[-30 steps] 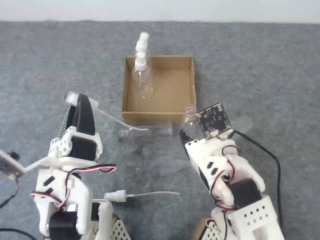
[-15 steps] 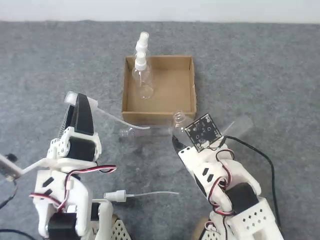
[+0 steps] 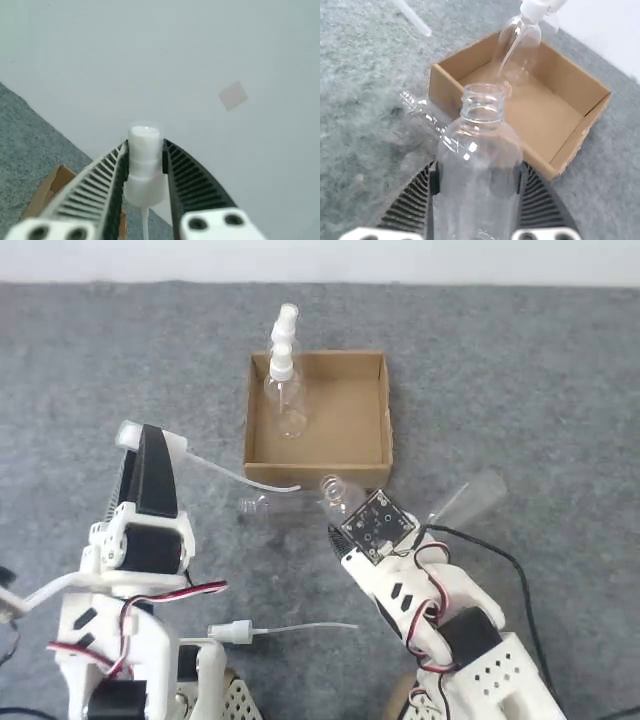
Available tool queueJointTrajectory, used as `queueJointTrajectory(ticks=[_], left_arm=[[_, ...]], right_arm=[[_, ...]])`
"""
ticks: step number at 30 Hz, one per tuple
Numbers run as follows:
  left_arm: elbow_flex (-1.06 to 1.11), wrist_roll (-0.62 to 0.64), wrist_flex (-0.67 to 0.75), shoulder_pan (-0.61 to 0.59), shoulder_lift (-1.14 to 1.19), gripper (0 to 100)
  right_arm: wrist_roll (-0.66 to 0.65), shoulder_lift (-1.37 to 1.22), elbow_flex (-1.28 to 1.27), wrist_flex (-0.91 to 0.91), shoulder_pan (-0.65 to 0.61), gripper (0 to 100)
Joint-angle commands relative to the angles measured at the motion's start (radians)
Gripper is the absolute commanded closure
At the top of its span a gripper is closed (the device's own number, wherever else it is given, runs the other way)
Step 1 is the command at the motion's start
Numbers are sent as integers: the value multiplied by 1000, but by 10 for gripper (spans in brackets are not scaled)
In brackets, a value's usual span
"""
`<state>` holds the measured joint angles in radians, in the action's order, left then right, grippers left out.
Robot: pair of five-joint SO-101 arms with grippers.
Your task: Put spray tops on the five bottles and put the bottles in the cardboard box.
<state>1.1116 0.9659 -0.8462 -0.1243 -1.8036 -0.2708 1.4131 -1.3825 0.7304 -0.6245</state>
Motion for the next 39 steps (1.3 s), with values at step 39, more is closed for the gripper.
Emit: queueJointTrajectory(ticks=[39], left_arm=[[65, 6, -15, 15, -6, 988]], right_arm=[[-206, 30, -110, -234, -104, 961]])
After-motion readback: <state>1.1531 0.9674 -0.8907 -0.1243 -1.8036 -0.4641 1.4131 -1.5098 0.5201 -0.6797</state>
